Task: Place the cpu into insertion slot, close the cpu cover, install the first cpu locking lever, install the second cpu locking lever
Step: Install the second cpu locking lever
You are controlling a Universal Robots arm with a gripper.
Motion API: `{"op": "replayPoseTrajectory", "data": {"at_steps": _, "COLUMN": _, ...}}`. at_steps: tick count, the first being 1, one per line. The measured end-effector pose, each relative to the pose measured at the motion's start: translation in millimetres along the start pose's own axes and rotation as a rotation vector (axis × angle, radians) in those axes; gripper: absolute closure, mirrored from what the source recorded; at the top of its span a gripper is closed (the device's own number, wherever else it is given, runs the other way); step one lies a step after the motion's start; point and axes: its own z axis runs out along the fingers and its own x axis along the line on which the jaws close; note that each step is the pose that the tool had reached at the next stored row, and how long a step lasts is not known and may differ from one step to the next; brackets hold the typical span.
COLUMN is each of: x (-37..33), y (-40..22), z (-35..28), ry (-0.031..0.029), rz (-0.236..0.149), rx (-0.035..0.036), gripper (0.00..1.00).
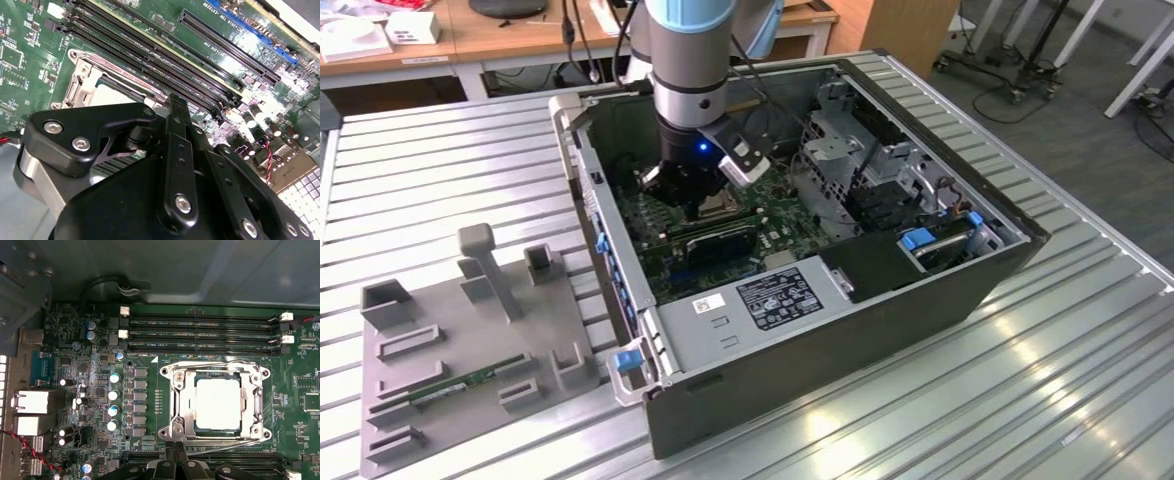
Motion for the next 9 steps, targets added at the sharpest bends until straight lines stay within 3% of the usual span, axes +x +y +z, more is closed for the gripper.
{"op": "replayPoseTrajectory", "data": {"at_steps": 9, "x": 0.9, "y": -0.1, "z": 2.5, "ry": -0.0002, "rz": 0.0, "rx": -0.0001, "gripper": 0.89}}
